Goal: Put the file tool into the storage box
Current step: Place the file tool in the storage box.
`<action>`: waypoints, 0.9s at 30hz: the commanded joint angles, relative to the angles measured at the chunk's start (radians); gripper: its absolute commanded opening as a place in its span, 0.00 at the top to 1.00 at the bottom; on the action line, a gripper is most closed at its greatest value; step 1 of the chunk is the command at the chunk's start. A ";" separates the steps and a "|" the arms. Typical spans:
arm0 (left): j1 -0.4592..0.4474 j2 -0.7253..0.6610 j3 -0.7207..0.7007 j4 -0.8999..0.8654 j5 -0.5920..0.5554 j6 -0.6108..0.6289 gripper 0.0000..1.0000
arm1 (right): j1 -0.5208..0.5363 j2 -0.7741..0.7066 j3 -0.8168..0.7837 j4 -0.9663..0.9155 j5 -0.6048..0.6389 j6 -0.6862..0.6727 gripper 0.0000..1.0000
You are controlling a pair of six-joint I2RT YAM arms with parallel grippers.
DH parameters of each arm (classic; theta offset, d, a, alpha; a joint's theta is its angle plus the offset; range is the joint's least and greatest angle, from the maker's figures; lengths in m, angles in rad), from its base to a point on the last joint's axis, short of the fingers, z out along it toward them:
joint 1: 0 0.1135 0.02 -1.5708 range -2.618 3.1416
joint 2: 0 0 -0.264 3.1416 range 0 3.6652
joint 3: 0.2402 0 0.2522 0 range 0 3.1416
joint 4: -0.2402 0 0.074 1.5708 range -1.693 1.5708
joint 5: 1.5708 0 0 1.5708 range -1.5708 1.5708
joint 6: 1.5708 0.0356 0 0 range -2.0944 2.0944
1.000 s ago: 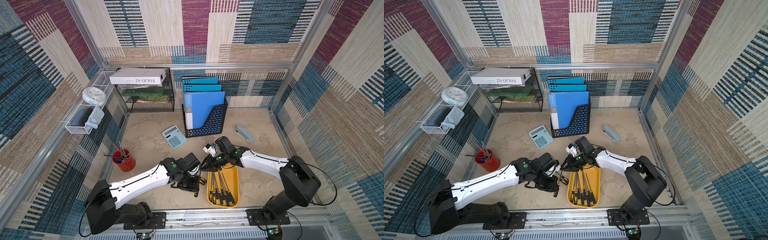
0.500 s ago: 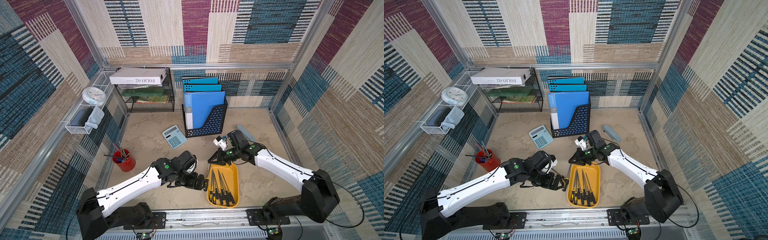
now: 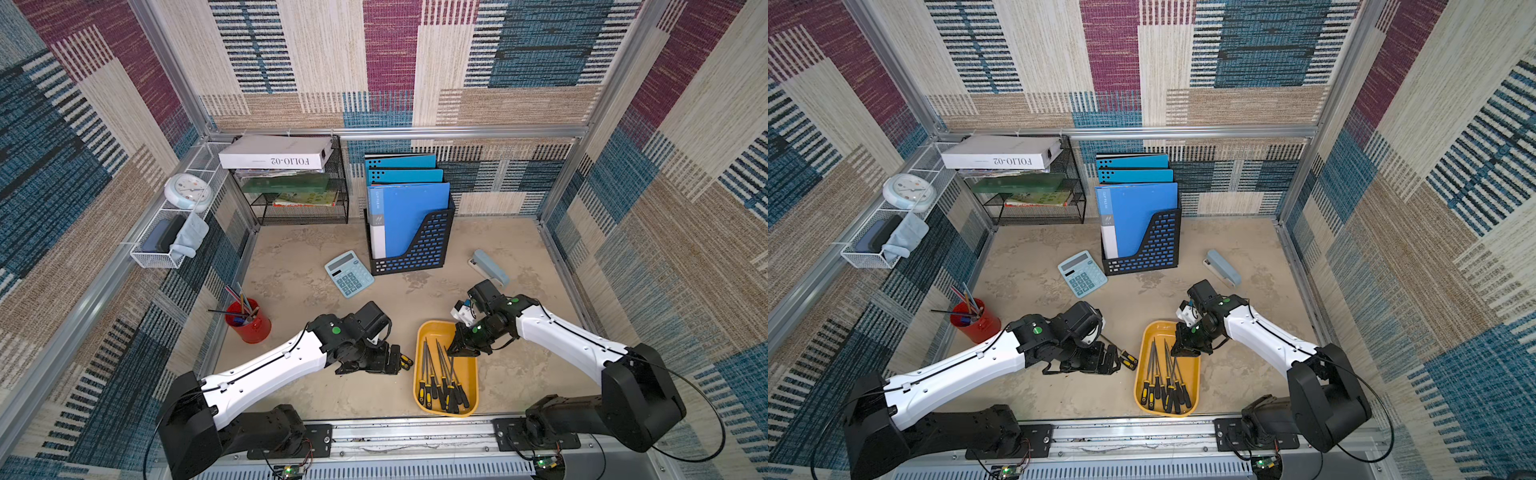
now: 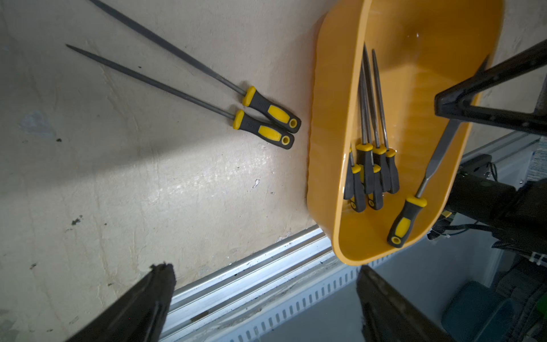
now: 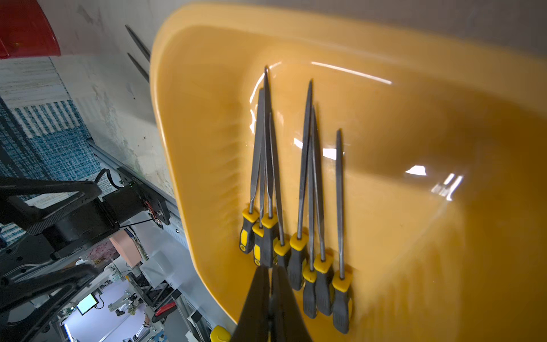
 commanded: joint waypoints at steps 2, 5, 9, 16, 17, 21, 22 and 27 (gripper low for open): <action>0.001 0.003 -0.015 0.008 -0.003 -0.043 0.01 | 0.003 0.030 -0.019 0.050 -0.012 -0.019 1.00; 0.001 0.011 -0.023 0.022 0.000 -0.058 0.01 | 0.002 0.044 -0.039 0.073 -0.003 -0.021 1.00; 0.001 0.028 -0.026 0.030 -0.005 -0.068 0.01 | 0.003 0.066 -0.040 0.089 0.023 -0.033 0.80; 0.003 0.044 -0.027 0.032 -0.018 -0.072 0.01 | -0.024 0.117 0.033 0.073 0.083 -0.079 0.58; 0.003 0.045 -0.028 0.033 -0.021 -0.072 0.01 | -0.031 0.126 0.053 0.066 0.094 -0.088 0.57; 0.006 0.049 -0.034 0.033 -0.021 -0.073 0.01 | -0.059 0.185 0.126 0.040 0.113 -0.124 0.57; 0.005 0.049 -0.034 0.029 -0.024 -0.074 0.01 | -0.064 0.196 0.142 0.035 0.126 -0.129 0.57; 0.007 0.040 -0.051 0.018 -0.034 -0.095 0.01 | -0.109 0.270 0.204 0.029 0.150 -0.165 0.60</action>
